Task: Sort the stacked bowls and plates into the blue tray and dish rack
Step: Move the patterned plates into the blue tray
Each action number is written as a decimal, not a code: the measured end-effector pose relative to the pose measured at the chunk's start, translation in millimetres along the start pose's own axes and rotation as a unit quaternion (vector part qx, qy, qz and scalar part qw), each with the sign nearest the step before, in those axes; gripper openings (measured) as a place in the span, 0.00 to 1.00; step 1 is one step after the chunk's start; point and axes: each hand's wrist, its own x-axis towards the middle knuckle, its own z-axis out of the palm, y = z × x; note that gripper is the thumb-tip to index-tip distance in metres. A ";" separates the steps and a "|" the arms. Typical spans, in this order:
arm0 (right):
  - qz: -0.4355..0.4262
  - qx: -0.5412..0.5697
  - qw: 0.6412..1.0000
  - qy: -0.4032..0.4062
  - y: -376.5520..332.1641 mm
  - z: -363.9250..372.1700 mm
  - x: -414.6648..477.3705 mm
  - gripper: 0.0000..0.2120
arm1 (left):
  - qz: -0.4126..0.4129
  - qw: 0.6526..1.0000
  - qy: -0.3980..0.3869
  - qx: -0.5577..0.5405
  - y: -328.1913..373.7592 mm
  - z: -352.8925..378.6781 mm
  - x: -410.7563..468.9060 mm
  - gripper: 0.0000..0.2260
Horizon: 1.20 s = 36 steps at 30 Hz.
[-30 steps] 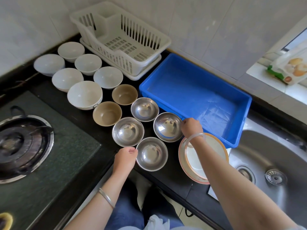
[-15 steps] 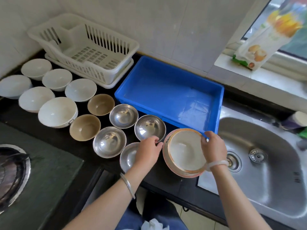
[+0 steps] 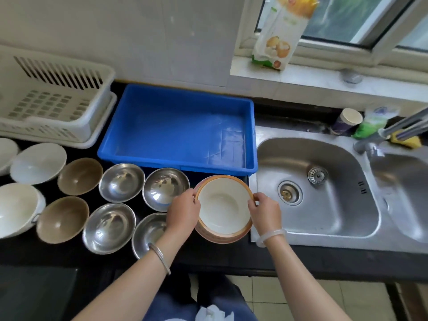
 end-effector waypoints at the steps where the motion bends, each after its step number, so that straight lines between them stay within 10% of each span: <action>1: 0.006 0.005 1.000 0.004 0.0 0.2 -3.6 0.09 | 0.006 1.000 0.000 0.008 1.7 -0.5 0.1 0.09; 36: 0.223 0.105 0.962 0.116 123.3 -79.4 -43.0 0.07 | 0.104 0.966 -0.234 -0.032 100.8 93.0 -15.0 0.06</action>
